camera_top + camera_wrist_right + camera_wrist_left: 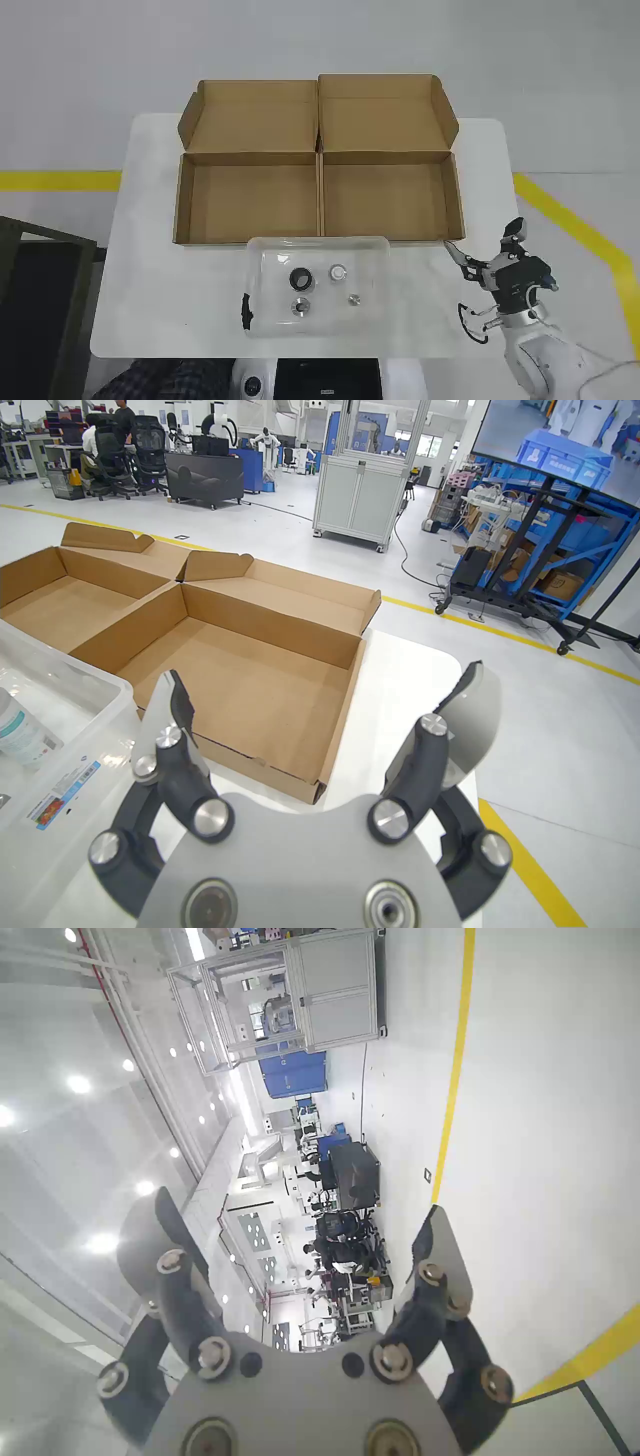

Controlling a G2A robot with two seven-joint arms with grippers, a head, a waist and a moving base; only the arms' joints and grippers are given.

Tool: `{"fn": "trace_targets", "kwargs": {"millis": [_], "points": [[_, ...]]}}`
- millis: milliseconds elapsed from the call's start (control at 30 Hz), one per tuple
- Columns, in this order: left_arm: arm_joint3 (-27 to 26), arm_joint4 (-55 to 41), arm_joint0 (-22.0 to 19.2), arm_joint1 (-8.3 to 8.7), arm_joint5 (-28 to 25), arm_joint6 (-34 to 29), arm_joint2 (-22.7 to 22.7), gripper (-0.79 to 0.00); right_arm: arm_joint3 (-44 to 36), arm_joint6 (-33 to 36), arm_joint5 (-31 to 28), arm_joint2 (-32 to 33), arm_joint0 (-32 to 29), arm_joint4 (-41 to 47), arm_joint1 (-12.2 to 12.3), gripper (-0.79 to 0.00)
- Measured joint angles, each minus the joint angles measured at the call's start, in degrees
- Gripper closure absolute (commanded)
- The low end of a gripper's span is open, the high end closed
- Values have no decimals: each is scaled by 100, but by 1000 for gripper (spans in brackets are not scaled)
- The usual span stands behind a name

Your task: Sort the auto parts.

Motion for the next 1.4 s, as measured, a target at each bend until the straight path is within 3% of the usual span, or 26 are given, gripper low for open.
{"fn": "trace_targets", "kwargs": {"millis": [700, 867, 1067, 1400], "points": [[0, 0, 0, 0, 0, 0, 0, -785, 0, 1, 0, 0, 1, 0, 0, -785], [0, 0, 0, 0, 0, 0, 0, -785, -86, 306, -251, -28, 140, -136, 28, -785], [0, 0, 0, 0, 0, 0, 0, -785, -421, 823, -908, -54, 300, -434, 97, -785], [0, 0, 0, 0, 0, 0, 0, -785, -574, 1928, -3089, -401, 945, -235, 261, -785]]}}
